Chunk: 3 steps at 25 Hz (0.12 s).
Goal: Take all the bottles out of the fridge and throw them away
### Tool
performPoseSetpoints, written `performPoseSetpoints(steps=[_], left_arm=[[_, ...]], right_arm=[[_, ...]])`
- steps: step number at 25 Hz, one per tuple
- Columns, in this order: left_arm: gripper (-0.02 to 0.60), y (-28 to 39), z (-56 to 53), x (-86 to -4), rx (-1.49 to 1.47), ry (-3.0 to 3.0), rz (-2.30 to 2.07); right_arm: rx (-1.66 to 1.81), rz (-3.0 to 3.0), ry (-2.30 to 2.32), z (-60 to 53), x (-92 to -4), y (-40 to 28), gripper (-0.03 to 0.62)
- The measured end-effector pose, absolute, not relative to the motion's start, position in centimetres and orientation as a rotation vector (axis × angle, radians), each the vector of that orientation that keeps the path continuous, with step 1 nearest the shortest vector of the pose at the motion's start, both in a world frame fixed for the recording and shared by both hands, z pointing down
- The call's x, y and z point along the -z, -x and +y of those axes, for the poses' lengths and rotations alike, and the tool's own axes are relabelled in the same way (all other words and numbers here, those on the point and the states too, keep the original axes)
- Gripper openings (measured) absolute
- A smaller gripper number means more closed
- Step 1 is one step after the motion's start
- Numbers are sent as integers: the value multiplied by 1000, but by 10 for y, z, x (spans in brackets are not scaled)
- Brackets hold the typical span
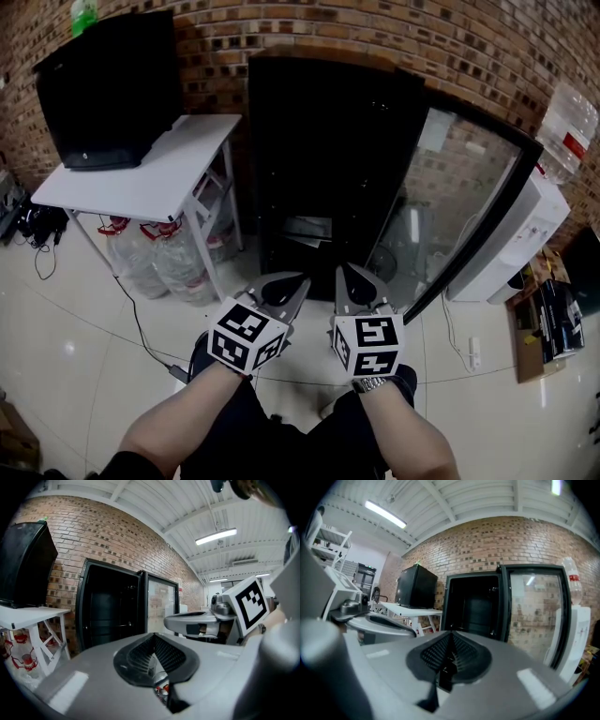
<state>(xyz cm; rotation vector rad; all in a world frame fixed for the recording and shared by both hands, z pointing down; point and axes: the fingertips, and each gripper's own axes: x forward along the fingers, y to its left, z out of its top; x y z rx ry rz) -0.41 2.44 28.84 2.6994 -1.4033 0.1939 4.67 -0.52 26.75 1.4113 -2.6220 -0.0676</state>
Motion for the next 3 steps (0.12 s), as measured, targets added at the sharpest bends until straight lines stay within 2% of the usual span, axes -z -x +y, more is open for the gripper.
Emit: performPoseSetpoints(steps=[3], left_arm=[[3, 4, 25, -287, -195, -2701, -1403]], right_arm=[[73, -2622, -1410, -4, -266, -46, 0]])
